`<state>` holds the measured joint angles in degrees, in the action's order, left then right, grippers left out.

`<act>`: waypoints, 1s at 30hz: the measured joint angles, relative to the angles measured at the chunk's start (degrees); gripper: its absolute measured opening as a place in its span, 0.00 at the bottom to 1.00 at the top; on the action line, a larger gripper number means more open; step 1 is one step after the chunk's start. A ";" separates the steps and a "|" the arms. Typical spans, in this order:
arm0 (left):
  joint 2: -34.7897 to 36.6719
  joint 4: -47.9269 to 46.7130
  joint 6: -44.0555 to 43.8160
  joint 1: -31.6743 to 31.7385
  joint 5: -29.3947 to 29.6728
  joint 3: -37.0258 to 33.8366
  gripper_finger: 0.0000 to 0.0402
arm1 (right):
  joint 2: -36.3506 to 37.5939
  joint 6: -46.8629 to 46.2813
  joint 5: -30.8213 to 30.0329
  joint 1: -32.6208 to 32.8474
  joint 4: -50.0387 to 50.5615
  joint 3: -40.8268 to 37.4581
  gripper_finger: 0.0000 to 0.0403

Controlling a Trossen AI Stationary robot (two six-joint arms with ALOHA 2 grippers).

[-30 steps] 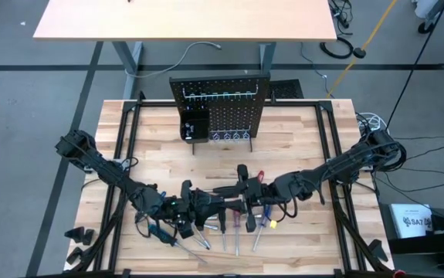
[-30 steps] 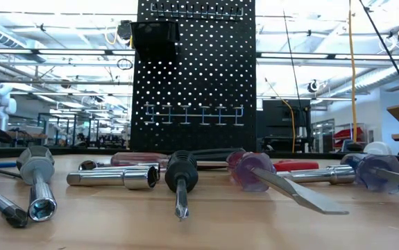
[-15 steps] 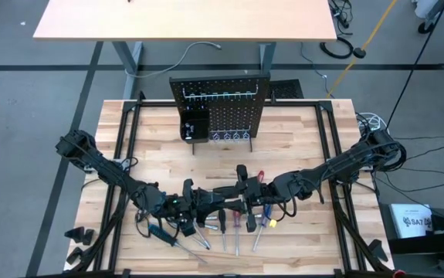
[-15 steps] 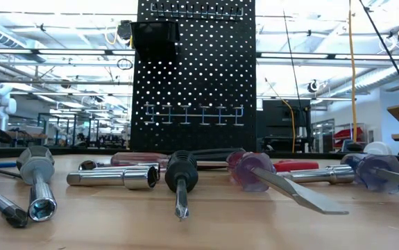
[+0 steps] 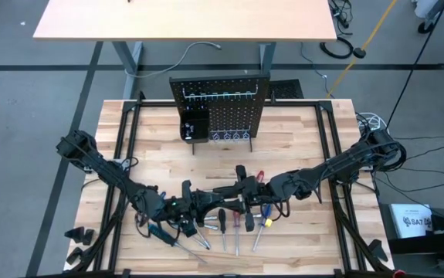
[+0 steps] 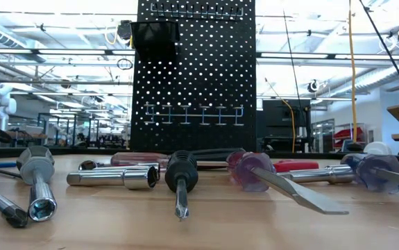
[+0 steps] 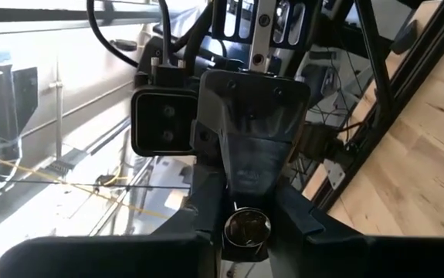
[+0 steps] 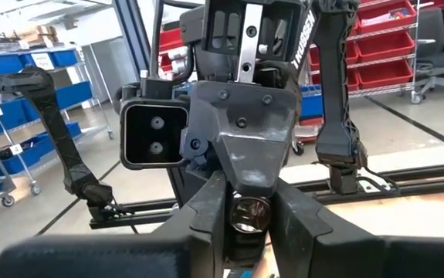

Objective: Hang tools onto peg board
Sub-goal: Put the socket into the black bin on the pegboard

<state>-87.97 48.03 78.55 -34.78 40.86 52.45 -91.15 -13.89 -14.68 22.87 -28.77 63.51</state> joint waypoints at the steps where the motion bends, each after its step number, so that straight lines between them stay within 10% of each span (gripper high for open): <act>1: -0.03 0.00 -0.02 -0.15 0.54 0.00 0.15 | -0.02 -0.06 0.00 0.00 0.09 0.00 0.17; 16: 2.61 -0.12 -3.58 -4.90 16.30 0.15 0.15 | 6.48 2.80 0.61 0.15 14.28 -0.22 0.31; 21: 6.48 -1.22 -10.04 -6.49 31.29 0.13 0.15 | 8.74 1.52 -6.20 1.35 23.75 -0.22 0.30; 30: 19.55 -6.11 -20.26 -0.81 36.05 0.15 0.15 | 8.75 -0.86 -14.03 2.12 31.07 -0.22 0.30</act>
<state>-68.42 41.93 58.30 -35.59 76.90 52.60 -82.41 -14.75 -28.71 24.99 2.30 63.29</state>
